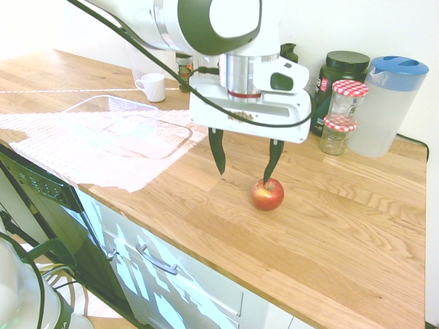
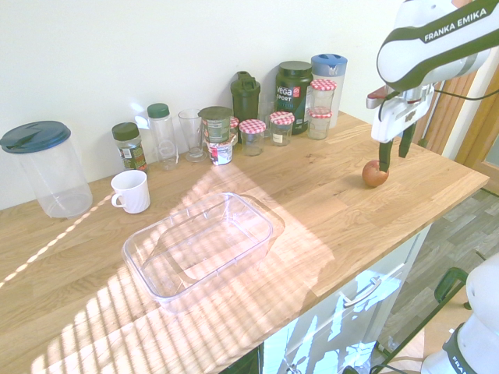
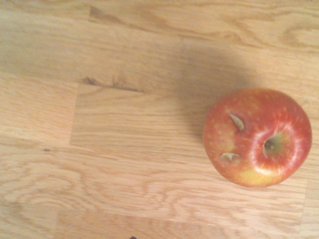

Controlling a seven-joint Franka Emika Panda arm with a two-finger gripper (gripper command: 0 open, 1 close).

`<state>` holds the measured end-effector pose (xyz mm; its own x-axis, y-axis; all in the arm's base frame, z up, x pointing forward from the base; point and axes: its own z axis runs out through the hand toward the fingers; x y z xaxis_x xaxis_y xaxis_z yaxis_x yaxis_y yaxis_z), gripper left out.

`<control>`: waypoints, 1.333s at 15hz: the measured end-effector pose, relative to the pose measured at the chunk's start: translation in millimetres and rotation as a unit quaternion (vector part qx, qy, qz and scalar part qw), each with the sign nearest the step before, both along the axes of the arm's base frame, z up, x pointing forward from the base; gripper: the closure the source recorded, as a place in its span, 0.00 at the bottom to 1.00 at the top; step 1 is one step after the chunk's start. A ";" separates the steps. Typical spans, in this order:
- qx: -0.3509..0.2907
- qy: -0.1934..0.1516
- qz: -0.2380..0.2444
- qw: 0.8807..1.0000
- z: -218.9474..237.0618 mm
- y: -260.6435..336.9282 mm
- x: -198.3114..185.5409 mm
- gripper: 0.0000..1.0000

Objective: Put the apple into the container

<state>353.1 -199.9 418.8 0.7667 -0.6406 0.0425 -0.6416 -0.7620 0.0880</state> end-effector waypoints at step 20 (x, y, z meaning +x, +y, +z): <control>0.008 -0.025 -0.005 1.000 -54.3 -27.3 47.3 1.00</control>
<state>400.4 -227.2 364.5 0.7569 -0.6497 0.0703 -0.6531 -0.7560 0.0438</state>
